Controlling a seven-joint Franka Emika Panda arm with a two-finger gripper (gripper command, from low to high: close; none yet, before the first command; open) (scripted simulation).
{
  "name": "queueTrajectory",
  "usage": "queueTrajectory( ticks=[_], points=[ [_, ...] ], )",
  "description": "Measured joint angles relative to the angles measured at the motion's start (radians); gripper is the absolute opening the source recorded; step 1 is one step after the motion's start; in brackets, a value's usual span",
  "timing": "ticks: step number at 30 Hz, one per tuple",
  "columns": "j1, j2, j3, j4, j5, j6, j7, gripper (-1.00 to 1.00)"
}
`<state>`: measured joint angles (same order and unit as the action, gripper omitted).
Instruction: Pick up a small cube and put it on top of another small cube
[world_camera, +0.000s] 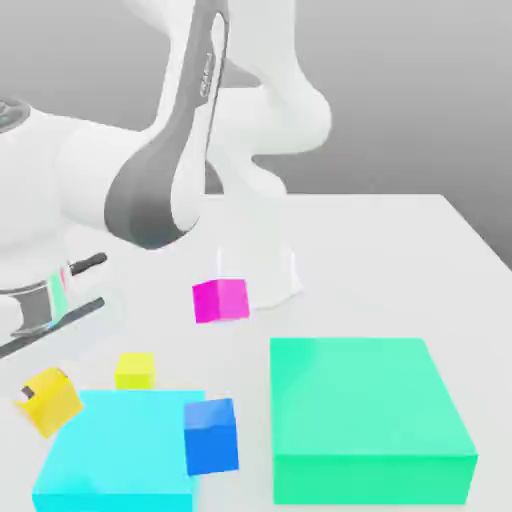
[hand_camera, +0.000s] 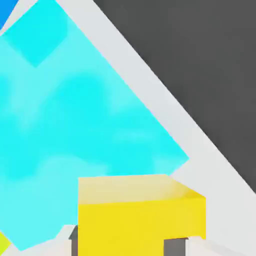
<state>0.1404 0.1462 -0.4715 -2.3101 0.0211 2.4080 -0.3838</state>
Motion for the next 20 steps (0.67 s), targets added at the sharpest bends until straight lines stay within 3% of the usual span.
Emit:
queueTrajectory(
  ticks=[5, 9, 10, 16, 20],
  points=[
    [0.095, -0.099, 0.05, -0.057, 0.002, -0.002, 0.179, -1.0],
    [0.088, -0.005, 0.067, -0.085, 0.08, 0.112, 0.146, -1.0],
    [0.084, 0.015, 0.072, -0.089, 0.094, 0.135, 0.136, 1.0],
    [0.082, 0.025, 0.074, -0.091, 0.101, 0.147, 0.132, 1.0],
    [0.088, -0.069, 0.061, -0.074, 0.032, 0.046, 0.181, 1.0]
  ],
)
